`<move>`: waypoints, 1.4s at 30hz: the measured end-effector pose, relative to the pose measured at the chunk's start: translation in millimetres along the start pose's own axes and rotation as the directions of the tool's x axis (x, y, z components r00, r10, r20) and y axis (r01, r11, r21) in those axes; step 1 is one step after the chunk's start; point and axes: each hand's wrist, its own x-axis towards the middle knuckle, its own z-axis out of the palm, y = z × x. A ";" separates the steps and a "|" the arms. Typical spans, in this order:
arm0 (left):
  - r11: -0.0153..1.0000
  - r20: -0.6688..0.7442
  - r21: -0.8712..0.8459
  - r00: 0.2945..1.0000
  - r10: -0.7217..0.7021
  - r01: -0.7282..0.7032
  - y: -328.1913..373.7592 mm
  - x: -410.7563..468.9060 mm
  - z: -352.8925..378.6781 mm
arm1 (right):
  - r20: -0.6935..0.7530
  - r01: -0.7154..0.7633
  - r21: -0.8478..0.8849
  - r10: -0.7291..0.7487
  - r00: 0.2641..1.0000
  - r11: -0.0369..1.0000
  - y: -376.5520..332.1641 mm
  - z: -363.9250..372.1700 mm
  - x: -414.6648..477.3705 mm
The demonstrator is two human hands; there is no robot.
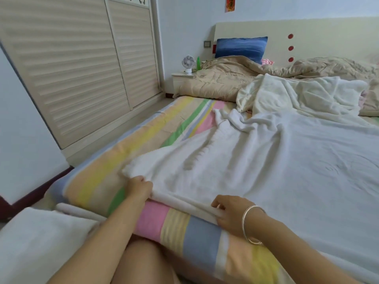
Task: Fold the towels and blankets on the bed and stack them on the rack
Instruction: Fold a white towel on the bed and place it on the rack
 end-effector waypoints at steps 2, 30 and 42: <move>0.985 0.017 0.155 0.997 -0.079 0.075 -8.7 0.5 -4.8 | -0.127 0.044 -0.199 -0.070 0.989 0.979 -8.1 14.6 -2.6; 0.543 0.182 0.782 0.946 0.269 -0.305 32.2 132.6 -15.8 | -0.248 0.258 -0.088 -0.272 0.930 0.962 -146.6 49.4 139.0; 0.370 0.068 0.915 0.964 0.257 -0.163 -18.7 87.8 -78.2 | -0.149 0.595 -0.007 -0.589 0.794 0.804 -193.6 89.8 100.8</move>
